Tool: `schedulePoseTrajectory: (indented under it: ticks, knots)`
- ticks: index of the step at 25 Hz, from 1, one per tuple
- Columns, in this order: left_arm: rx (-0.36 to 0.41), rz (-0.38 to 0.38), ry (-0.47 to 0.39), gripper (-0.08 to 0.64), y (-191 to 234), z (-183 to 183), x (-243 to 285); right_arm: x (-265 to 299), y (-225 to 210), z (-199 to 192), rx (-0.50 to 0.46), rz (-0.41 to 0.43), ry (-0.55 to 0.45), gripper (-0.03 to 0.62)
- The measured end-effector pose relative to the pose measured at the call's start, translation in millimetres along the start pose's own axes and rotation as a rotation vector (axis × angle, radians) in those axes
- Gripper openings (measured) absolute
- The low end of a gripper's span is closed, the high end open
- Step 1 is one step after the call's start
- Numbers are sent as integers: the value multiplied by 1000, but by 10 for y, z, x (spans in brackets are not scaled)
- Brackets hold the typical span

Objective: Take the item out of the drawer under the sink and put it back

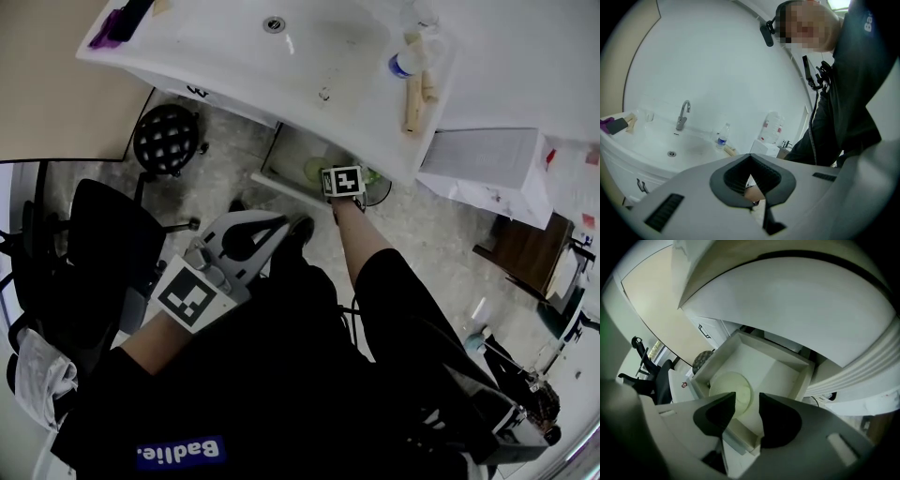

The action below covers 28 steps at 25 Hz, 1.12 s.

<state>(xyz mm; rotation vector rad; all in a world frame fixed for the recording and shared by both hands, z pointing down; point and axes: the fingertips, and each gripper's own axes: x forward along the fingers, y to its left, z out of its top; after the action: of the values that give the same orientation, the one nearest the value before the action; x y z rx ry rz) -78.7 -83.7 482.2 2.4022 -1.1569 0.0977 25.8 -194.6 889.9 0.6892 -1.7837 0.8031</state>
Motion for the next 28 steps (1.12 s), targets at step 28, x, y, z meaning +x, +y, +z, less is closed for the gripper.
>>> schedulePoseTrajectory:
  ticks: [28]
  knots:
    - [47, -1, -26, -8, -251, 210, -205, -1043, 190, 38, 198, 35, -189, 25]
